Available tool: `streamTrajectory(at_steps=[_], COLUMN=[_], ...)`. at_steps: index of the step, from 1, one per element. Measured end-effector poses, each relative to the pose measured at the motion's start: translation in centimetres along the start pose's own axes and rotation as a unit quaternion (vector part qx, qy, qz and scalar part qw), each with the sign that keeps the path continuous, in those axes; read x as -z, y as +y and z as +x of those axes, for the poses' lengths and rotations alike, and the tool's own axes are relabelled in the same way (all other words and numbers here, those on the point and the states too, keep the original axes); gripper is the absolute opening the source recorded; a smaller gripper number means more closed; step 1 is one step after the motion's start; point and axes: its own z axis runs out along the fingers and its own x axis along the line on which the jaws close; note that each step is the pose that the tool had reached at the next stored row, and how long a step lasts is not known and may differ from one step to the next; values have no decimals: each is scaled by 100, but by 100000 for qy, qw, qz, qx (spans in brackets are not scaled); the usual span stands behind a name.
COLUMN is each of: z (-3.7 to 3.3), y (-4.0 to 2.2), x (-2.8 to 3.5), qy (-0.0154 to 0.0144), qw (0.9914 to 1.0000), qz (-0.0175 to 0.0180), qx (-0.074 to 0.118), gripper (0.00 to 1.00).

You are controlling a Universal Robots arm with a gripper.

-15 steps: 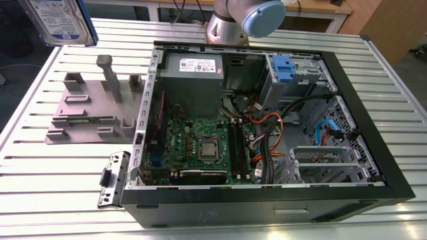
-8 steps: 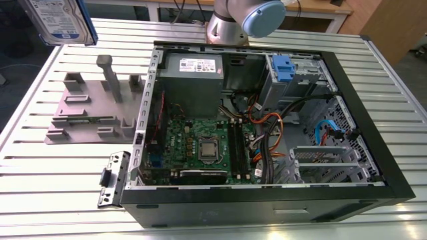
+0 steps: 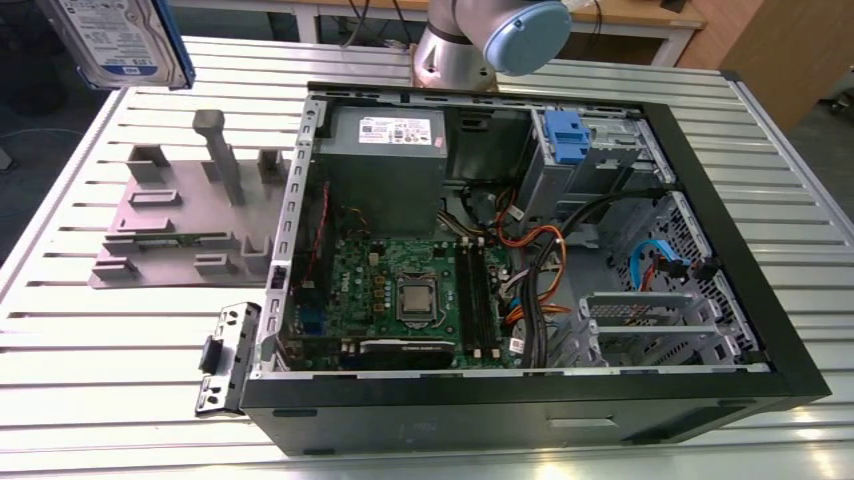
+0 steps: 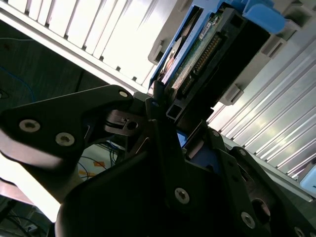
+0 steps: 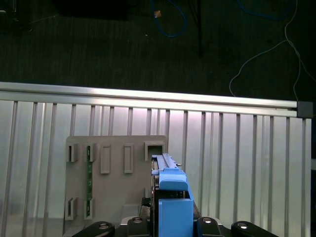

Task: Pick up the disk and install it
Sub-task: 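Pick up the disk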

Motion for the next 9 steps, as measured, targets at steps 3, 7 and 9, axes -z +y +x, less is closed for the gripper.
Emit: streamTrajectory(at_steps=[3,7,9], z=[-1,-1,-2], y=[0,0,1], x=[8,17,21], qy=[1,0,-1], qw=[100000,100000,100000], qz=[0,1,2], qx=[-2,0,-2], gripper=[36,36,36])
